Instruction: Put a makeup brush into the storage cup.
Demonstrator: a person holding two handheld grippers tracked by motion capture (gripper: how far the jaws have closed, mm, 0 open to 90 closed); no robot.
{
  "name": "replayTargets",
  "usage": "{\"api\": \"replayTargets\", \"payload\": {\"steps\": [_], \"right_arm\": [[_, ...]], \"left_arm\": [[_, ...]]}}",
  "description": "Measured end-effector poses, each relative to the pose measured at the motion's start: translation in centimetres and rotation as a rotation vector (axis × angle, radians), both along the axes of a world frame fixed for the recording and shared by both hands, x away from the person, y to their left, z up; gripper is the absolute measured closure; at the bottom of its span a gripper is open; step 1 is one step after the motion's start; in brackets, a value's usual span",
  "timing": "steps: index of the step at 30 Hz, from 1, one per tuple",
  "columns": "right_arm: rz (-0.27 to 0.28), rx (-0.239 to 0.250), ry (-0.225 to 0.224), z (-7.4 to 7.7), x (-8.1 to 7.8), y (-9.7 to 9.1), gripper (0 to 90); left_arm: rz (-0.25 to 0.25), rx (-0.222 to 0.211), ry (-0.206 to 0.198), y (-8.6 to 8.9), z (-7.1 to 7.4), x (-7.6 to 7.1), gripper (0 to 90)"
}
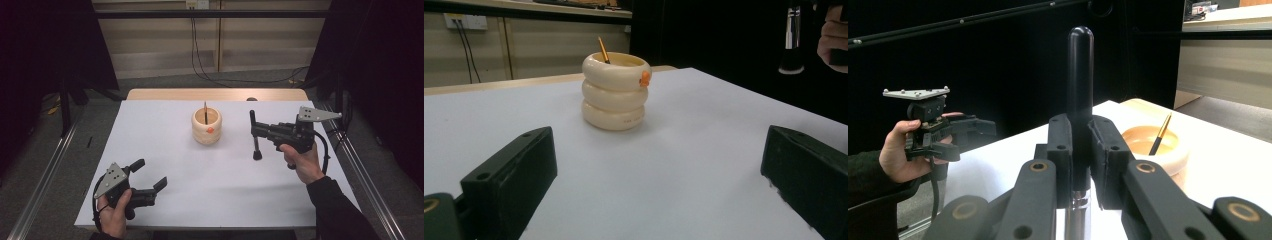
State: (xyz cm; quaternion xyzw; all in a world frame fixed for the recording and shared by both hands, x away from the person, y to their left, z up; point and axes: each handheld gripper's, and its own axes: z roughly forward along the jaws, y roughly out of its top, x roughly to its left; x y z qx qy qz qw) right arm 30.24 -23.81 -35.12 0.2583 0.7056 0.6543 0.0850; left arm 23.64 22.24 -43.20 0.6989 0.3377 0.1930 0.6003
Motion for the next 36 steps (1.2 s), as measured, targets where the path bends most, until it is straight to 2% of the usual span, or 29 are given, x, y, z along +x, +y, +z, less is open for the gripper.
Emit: {"api": "replayTargets", "payload": {"steps": [1, 6, 13, 17, 21, 23, 24, 26, 27, 29, 30, 31, 33, 34, 36], "right_arm": [[0.002, 0.0, 0.001, 0.0, 0.0, 0.1, 80.5], [0.017, 0.002, 0.006, 0.0, 0.2, 0.8, 80.5], [0.033, -0.008, 0.006, 0.1, 0.4, 2.1, 80.5], [0.045, 0.0, -0.002, 0.4, 0.4, 2.7, 80.5], [0.056, 0.015, -0.006, 0.6, 0.7, 3.2, 80.5], [0.06, 0.017, -0.004, 0.5, 0.7, 3.4, 80.5], [0.06, 0.015, -0.004, 0.5, 0.7, 3.5, 80.5], [0.063, 0.017, -0.003, 0.5, 0.7, 3.6, 80.5], [0.062, 0.019, -0.004, 0.5, 0.7, 3.6, 80.5], [0.064, 0.021, -0.006, 0.5, 0.8, 3.6, 80.5], [0.062, 0.024, -0.005, 0.6, 0.8, 3.6, 80.5], [0.063, 0.027, -0.003, 0.6, 0.8, 3.6, 80.5], [0.068, 0.023, -0.003, 0.7, 0.9, 3.9, 80.5], [0.073, 0.022, -0.005, 0.7, 0.9, 4.0, 80.5], [0.078, 0.026, -0.008, 0.7, 0.9, 4.3, 80.5]], "left_arm": [[-0.003, -0.01, 0.006, -0.2, 0.0, 0.1, 1.4], [-0.027, 0.006, 0.004, -1.1, 0.3, 0.5, 1.5], [-0.071, 0.017, -0.018, -2.4, 1.1, 1.1, 1.5], [-0.053, 0.007, -0.023, -2.6, 1.6, 1.7, 1.5], [-0.067, 0.013, -0.021, -3.2, 1.7, 2.2, 1.6], [-0.091, 0.017, -0.021, -3.6, 1.7, 2.5, 1.6], [-0.087, 0.024, -0.024, -3.9, 1.9, 2.5, 1.6], [-0.109, 0.003, -0.03, -4.4, 2.0, 2.7, 1.6], [-0.098, 0.006, -0.025, -4.7, 2.2, 2.7, 1.6], [-0.118, -0.004, -0.039, -5.4, 2.6, 3.0, 1.6], [-0.111, -0.007, -0.037, -5.8, 2.8, 3.0, 1.6], [-0.139, -0.011, -0.043, -6.2, 3.0, 3.2, 1.6], [-0.158, -0.001, -0.044, -7.0, 3.4, 3.3, 1.5], [-0.166, 0.017, -0.049, -7.3, 3.6, 3.4, 1.5], [-0.186, 0.015, -0.054, -8.1, 3.8, 3.5, 1.5]]}}
